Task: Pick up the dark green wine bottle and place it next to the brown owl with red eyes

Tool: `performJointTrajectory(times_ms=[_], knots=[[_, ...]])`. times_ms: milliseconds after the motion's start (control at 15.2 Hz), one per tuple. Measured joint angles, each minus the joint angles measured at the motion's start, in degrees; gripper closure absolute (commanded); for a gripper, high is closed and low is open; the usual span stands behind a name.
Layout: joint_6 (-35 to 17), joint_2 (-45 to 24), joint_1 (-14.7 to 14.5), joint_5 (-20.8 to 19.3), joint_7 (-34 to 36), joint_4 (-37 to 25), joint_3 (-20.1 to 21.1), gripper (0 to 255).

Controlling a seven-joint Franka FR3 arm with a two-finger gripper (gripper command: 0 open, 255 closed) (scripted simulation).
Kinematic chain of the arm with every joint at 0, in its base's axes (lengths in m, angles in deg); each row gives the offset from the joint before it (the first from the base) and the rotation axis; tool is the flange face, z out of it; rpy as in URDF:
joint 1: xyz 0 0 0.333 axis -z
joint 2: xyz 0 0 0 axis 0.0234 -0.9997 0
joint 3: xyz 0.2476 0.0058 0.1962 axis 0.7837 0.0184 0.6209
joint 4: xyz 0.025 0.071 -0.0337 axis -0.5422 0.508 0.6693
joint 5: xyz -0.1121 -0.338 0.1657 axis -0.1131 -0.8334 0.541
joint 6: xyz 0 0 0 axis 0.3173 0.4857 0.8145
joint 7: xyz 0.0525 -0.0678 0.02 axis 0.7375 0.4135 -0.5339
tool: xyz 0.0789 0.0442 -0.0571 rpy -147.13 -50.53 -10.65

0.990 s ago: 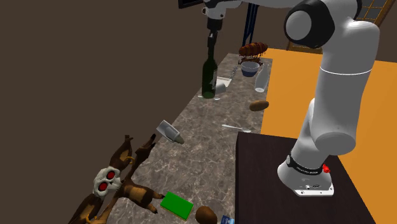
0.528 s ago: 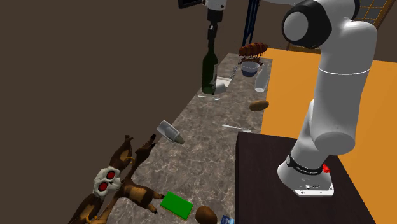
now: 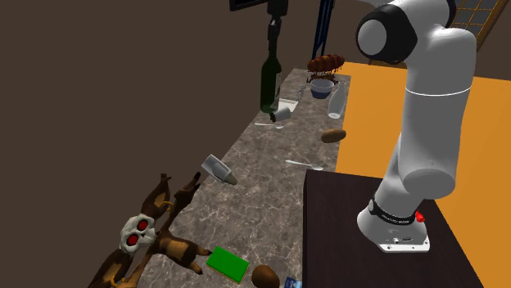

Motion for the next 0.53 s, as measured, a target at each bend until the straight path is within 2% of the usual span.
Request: performJointTrajectory(times_ms=[132,528], knots=[[0.89,0.35,-0.37,-0.23,0.57,-0.62,0.08,255],[-0.69,9.9,-8.46,-6.7,9.4,8.01,2.63,255]])
